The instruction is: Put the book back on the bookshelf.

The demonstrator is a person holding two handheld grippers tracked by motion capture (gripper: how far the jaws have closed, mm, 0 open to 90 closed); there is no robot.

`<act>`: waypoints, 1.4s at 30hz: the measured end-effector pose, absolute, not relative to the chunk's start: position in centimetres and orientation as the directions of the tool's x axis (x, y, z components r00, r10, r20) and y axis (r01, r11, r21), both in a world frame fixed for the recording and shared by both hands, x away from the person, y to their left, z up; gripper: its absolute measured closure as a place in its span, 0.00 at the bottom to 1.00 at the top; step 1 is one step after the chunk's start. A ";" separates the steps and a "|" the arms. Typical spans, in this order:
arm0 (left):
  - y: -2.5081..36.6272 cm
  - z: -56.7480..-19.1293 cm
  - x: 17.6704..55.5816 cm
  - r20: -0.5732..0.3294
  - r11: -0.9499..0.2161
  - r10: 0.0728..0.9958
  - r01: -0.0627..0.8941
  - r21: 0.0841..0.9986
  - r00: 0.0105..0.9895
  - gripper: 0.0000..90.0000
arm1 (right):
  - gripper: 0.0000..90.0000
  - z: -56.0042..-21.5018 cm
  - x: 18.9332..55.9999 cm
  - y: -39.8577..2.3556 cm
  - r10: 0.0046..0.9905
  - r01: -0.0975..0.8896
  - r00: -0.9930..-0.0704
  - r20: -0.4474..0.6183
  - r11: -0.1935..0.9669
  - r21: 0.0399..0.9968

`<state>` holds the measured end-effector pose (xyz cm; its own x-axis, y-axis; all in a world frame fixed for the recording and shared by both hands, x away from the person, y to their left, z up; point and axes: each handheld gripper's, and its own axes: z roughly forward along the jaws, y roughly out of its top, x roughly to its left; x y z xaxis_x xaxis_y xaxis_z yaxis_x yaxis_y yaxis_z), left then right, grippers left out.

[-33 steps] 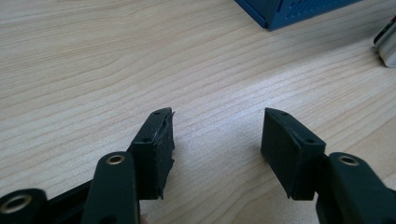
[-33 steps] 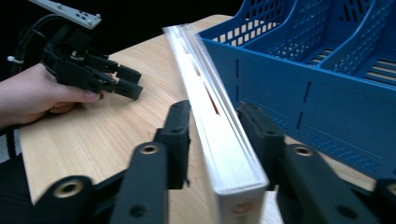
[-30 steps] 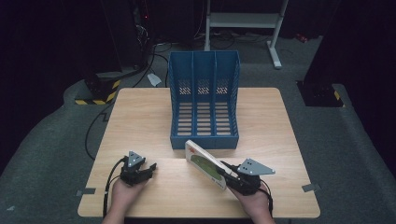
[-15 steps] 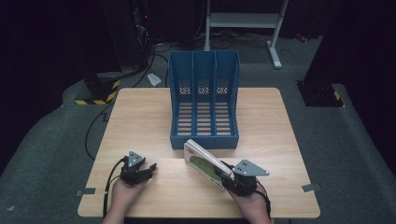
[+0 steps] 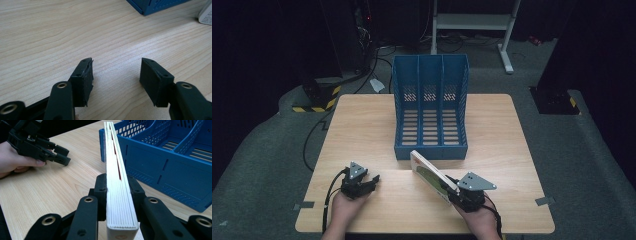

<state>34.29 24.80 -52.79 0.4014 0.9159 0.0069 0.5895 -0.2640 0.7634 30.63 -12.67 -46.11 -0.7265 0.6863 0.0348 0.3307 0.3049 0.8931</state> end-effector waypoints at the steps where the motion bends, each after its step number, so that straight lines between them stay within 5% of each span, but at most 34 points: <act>1: 24.8 -52.8 34.3 0.007 -0.264 0.916 0.589 0.764 0.401 0.49 | 0.83 -46.1 30.6 -12.6 0.688 0.334 -0.725 0.037 0.304 0.892; 42: 24.7 -52.8 34.3 0.002 -0.263 0.915 0.595 0.759 0.402 0.42 | 0.84 -44.4 30.5 -12.8 0.693 0.315 -0.720 0.043 0.271 0.909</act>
<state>34.32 24.69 -52.82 0.4024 0.9155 0.0018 0.5954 -0.2632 0.7591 30.46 -12.78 -44.36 -0.7200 0.6926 0.0430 0.3152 0.2713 0.9094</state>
